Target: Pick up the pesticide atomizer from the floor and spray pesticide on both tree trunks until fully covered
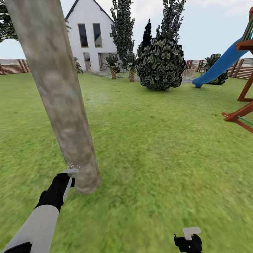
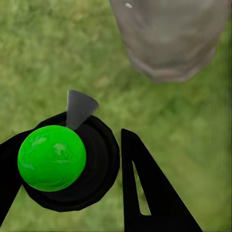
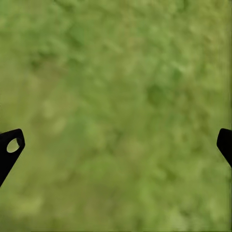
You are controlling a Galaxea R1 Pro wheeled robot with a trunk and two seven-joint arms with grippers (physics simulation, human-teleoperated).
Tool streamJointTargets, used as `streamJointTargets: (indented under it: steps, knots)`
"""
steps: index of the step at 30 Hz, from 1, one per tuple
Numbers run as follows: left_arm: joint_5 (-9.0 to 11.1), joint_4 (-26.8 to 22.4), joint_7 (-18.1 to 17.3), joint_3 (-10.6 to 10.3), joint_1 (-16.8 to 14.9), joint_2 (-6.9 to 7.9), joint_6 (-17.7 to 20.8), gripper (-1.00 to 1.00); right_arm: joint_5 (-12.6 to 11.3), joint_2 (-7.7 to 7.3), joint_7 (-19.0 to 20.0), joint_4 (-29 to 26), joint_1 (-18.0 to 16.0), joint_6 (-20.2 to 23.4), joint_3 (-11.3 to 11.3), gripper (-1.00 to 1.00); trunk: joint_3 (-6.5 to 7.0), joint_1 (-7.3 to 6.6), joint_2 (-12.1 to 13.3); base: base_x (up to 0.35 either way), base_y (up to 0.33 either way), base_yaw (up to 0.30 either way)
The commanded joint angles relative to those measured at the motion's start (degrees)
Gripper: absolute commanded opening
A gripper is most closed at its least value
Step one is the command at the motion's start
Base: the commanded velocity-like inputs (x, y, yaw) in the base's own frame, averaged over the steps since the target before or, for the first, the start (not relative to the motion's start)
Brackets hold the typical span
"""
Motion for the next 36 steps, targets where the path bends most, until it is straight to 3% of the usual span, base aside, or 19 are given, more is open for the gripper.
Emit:
streamJointTargets:
  steps: [1, 10, 17, 26, 33, 36]
  knots:
    - [0.0, -0.1, 0.1, 0.0, 0.0, -0.01, 0.2, -1.00, 0.6, 0.01, -0.2, 0.1, -0.1, -0.2, -0.4, 1.00, -0.05, 0.01, 0.0, 0.089, -0.035, 0.059]
    - [0.2, -0.5, -0.7, 0.2, -0.9, 0.10, 1.0, -1.00, 0.6, 0.02, -0.2, 0.0, -0.1, -0.3, -0.4, 1.00, -0.05, 0.01, 0.0, 0.010, -0.004, 0.250]
    - [0.2, -4.9, -0.7, 0.0, -1.6, -0.51, 2.0, -1.00, 0.6, 0.02, -0.2, 0.0, -0.1, -0.3, -0.4, 1.00, -0.05, 0.01, 0.0, 0.000, 0.000, 0.259]
    - [0.2, -5.6, -0.7, -0.4, -1.9, -1.30, 2.0, -1.00, 0.6, -0.11, -0.2, 0.0, -0.1, -0.3, -0.4, 1.00, -0.05, 0.01, 0.0, 0.175, -0.142, 0.016]
    - [0.2, -6.6, -0.8, -0.4, -1.8, -1.33, 2.1, -1.00, 0.6, -0.12, -0.2, 0.0, -0.1, -0.2, -0.4, 1.00, -0.05, 0.01, 0.0, -0.030, -0.271, 0.000]
    - [0.2, -6.7, -0.8, -0.5, -1.8, -1.33, 4.2, -1.00, 0.6, -0.10, -0.2, 0.0, -0.1, -0.2, -0.4, 1.00, -0.05, 0.01, 0.0, -0.125, -0.277, 0.000]
